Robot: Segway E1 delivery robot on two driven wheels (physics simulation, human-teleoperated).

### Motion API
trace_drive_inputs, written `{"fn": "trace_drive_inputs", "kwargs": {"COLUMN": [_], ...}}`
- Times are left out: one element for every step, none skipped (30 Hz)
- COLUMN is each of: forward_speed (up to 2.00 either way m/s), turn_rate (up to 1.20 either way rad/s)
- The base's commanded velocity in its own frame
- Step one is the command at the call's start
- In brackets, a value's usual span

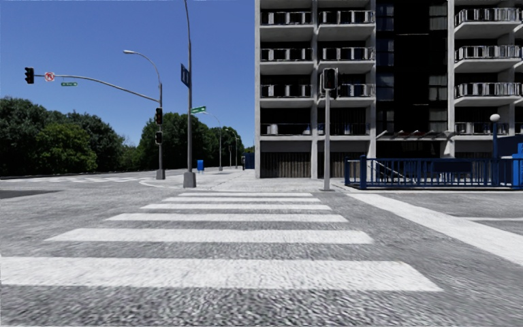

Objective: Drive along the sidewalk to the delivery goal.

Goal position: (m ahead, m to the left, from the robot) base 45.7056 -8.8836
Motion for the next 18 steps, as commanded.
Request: {"fn": "trace_drive_inputs", "kwargs": {"forward_speed": [2.0,2.0,2.0,2.0,2.0,2.0,2.0,2.0,2.0,2.0,2.0,2.0,2.0,2.0,2.0,2.0,2.0,2.0], "turn_rate": [0.0,0.0,0.0,0.0,0.0,0.0,0.0,0.0,0.0,0.0,0.0,0.0,0.0,0.0,0.0,0.0,0.0,0.0]}}
